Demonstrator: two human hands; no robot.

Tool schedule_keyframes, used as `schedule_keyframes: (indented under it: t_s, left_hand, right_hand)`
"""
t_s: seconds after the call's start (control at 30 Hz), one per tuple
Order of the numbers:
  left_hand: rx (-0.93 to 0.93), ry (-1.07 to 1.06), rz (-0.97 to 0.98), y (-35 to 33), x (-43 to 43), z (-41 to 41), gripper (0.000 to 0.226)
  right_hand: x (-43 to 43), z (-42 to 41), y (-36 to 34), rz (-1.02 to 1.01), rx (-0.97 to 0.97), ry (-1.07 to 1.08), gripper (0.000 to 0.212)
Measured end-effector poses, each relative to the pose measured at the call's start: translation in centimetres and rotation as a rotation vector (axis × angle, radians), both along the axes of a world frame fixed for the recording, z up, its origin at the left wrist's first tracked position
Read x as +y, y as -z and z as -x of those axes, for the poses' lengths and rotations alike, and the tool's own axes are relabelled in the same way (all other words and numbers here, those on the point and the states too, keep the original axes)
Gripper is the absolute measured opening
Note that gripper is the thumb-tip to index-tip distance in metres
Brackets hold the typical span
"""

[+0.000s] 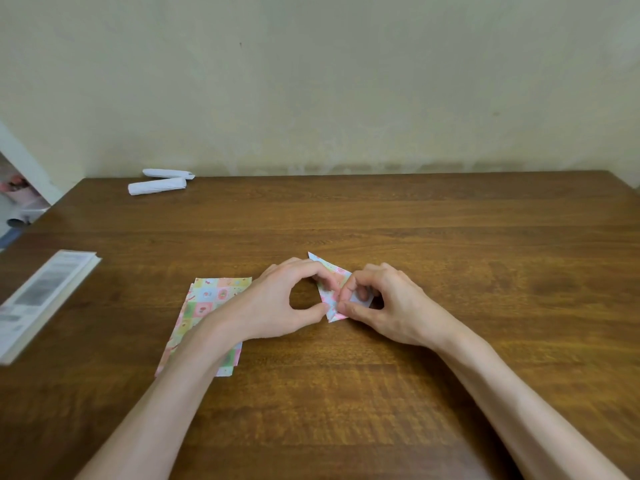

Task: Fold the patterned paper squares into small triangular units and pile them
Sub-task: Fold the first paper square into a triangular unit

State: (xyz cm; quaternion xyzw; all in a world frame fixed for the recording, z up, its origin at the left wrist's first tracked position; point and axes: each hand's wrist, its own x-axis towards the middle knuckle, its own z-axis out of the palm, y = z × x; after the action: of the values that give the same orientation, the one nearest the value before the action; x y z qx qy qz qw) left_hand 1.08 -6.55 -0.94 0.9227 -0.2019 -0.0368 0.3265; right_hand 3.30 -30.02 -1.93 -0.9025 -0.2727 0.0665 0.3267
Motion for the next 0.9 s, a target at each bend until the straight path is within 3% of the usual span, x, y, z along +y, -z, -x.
schedule_keyframes:
  t_s: [0.1,0.4,0.9]
  left_hand:
    - [-0.021,-0.033,0.034,0.43,-0.57,-0.01,0.024]
    - [-0.031,-0.056,0.039,1.02,-0.92,-0.20,0.045]
    - [-0.001,-0.064,0.054,0.97,-0.94,-0.33,0.047]
  right_hand:
    - [0.03,0.03,-0.08,0.006,-0.007,-0.006,0.013]
    - [0.01,0.09,0.02,0.013,-0.016,-0.002,0.014]
    - [0.23,0.11,-0.09,0.026,-0.009,0.016,0.012]
